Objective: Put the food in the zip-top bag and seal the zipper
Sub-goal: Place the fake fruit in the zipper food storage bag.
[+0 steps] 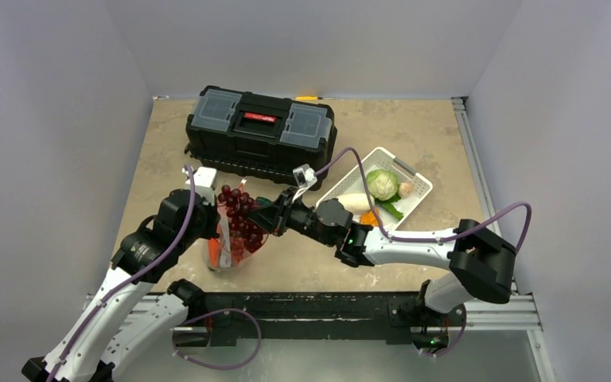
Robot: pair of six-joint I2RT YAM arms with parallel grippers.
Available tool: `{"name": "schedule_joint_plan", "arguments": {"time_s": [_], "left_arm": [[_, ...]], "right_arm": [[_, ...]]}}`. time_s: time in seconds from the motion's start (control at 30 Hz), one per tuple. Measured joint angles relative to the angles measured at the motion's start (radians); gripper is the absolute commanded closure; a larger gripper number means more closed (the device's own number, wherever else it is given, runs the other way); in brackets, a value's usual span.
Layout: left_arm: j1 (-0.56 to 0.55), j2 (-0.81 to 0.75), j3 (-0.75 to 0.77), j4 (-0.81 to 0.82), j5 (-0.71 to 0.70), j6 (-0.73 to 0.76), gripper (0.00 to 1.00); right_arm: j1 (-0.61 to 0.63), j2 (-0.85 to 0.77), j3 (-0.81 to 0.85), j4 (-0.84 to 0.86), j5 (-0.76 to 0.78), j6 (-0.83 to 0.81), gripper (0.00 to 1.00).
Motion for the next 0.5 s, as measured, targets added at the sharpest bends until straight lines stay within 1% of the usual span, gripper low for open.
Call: {"name": "schedule_joint_plan", "arguments": {"time_s": [0.5], "left_arm": [[0.0,0.0,0.0,0.0,0.003,0.0,1.0]], "right_arm": [[0.011,-0.016,0.005,-0.195,0.02,-0.047,1.0]]}}
